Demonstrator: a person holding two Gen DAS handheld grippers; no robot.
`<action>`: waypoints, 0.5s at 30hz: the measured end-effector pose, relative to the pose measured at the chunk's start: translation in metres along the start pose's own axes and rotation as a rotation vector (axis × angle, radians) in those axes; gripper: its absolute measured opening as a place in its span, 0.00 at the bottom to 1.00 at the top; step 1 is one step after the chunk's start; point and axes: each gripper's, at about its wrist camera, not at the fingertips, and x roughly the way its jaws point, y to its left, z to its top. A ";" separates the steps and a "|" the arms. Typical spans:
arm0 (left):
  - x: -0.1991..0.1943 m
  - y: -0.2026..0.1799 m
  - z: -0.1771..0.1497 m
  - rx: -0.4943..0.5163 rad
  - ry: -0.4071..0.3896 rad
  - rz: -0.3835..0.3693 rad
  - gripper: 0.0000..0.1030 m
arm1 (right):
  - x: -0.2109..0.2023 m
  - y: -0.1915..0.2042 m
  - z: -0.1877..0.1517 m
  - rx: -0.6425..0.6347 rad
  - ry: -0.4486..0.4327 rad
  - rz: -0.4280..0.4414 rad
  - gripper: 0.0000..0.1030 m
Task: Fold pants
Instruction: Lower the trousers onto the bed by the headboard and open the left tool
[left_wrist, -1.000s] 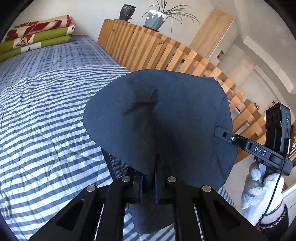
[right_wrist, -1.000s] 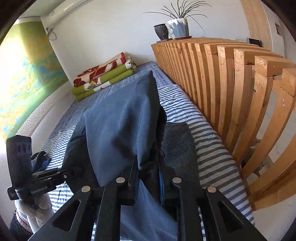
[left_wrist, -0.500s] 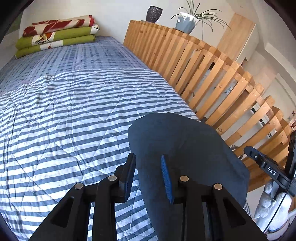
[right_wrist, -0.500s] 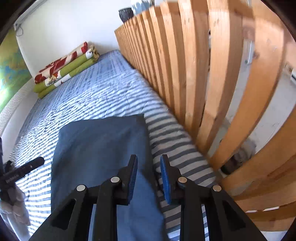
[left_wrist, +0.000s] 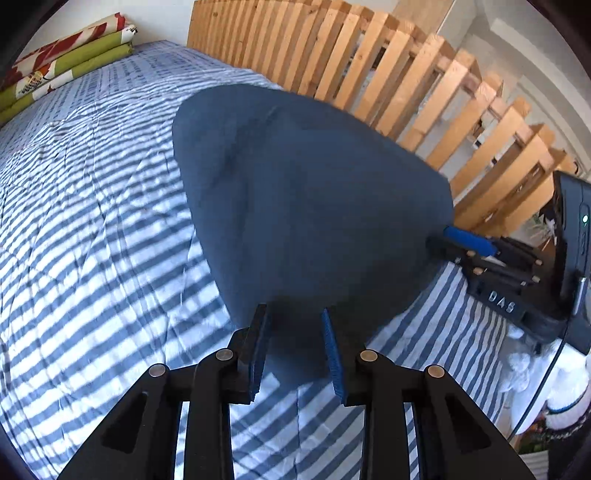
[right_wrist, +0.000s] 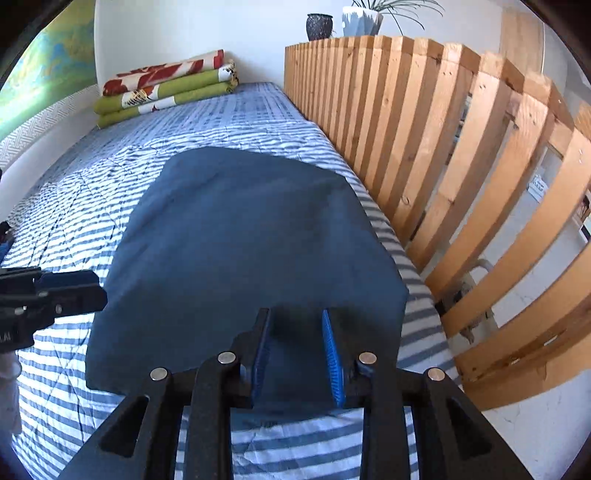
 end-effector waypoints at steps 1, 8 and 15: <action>0.000 -0.001 -0.012 0.009 0.024 0.016 0.30 | -0.002 -0.002 -0.008 0.008 0.016 -0.008 0.28; -0.066 -0.003 -0.079 -0.016 -0.013 0.091 0.30 | -0.059 -0.003 -0.067 0.075 0.046 0.010 0.28; -0.173 -0.025 -0.133 0.003 -0.176 0.156 0.38 | -0.149 0.052 -0.108 0.071 -0.067 0.070 0.35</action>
